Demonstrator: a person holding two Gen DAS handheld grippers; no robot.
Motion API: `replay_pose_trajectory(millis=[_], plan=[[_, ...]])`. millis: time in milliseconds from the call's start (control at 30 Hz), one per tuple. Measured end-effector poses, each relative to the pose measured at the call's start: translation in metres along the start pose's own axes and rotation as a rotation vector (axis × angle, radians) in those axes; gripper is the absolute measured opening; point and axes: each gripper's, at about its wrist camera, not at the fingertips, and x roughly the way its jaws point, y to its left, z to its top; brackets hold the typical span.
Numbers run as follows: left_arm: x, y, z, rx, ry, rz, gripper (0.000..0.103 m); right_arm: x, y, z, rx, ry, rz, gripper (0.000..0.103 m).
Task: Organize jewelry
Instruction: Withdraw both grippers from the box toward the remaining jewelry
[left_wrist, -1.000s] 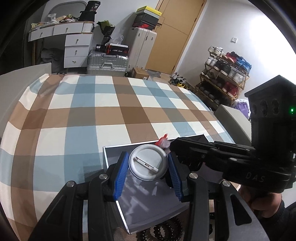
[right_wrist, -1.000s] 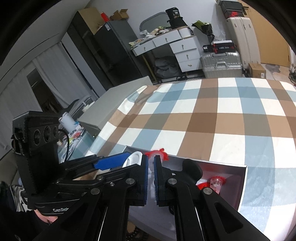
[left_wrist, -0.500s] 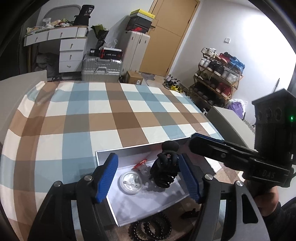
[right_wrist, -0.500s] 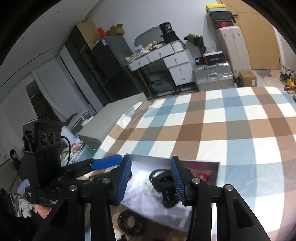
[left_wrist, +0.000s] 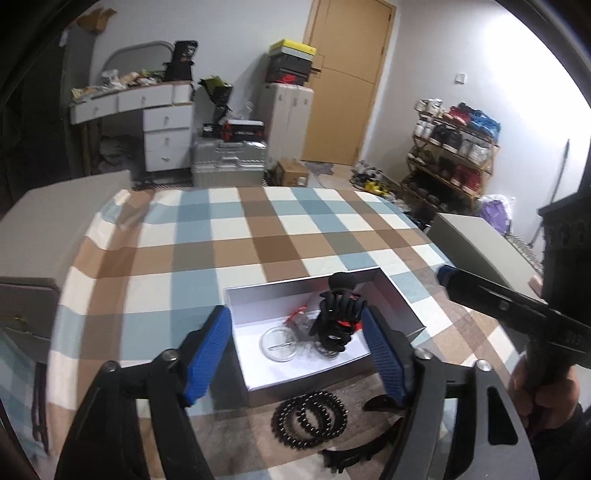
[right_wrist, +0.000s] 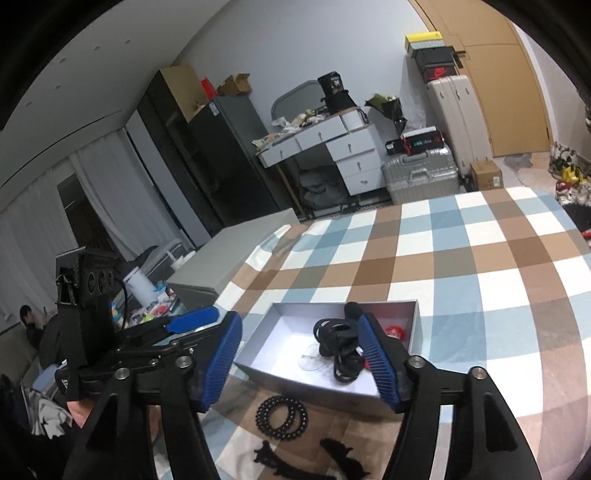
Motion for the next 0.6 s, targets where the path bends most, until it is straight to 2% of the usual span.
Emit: replay_pose_trajectory(millis=[167,433,500,600], plan=[[-0.013,0.000,-0.005,-0.006,-0.018,0.048,0.080,-0.015,0.008,-0.012,-0.014,-0.031,-0.015,0.085],[-0.029,0.001,-0.022,-0.019,-0.035,0.175,0.088,-0.030,0.017,-0.033,-0.038,-0.058,-0.060,0.100],[-0.029,0.003,-0.029,-0.033,-0.028,0.183,0.093,-0.032,0.019,-0.039,-0.050,-0.066,-0.068,0.102],[-0.025,0.010,-0.041,-0.065,-0.008,0.161,0.094,-0.034,0.023,-0.051,-0.088,-0.073,-0.074,0.103]])
